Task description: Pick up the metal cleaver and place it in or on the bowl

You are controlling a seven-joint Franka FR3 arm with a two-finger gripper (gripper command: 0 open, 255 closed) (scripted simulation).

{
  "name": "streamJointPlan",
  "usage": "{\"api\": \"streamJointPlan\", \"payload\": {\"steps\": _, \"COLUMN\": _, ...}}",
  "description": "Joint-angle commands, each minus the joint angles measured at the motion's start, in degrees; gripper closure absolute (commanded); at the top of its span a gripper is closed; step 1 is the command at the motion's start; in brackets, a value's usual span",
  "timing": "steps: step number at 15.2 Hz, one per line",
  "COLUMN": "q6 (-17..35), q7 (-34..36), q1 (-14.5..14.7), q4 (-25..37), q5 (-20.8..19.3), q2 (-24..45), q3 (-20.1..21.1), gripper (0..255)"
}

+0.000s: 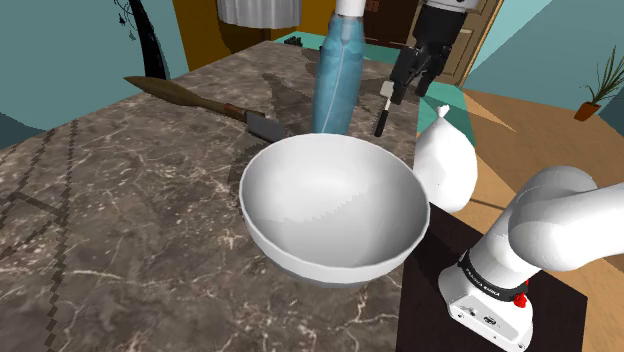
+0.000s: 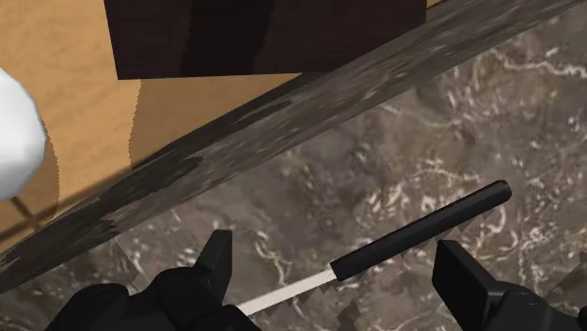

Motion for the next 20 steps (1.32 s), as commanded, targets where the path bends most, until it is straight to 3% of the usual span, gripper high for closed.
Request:
{"api": "streamJointPlan", "payload": {"steps": 1, "q6": 0.00, "q7": 0.00, "q1": 0.00, "q4": 0.00, "q5": 0.00, "q2": 0.00, "q3": 0.00, "gripper": 0}}
{"api": "streamJointPlan", "payload": {"steps": 11, "q6": 1.69, "q7": 4.56, "q1": 4.36, "q4": 14.41, "q5": 2.35, "q2": 16.82, "q3": 9.28, "gripper": 0}}
{"api": "streamJointPlan", "payload": {"steps": 20, "q6": 0.04, "q7": 9.85, "q1": 7.59, "q4": 31.77, "q5": -0.27, "q2": 33.70, "q3": 17.62, "gripper": 0}}
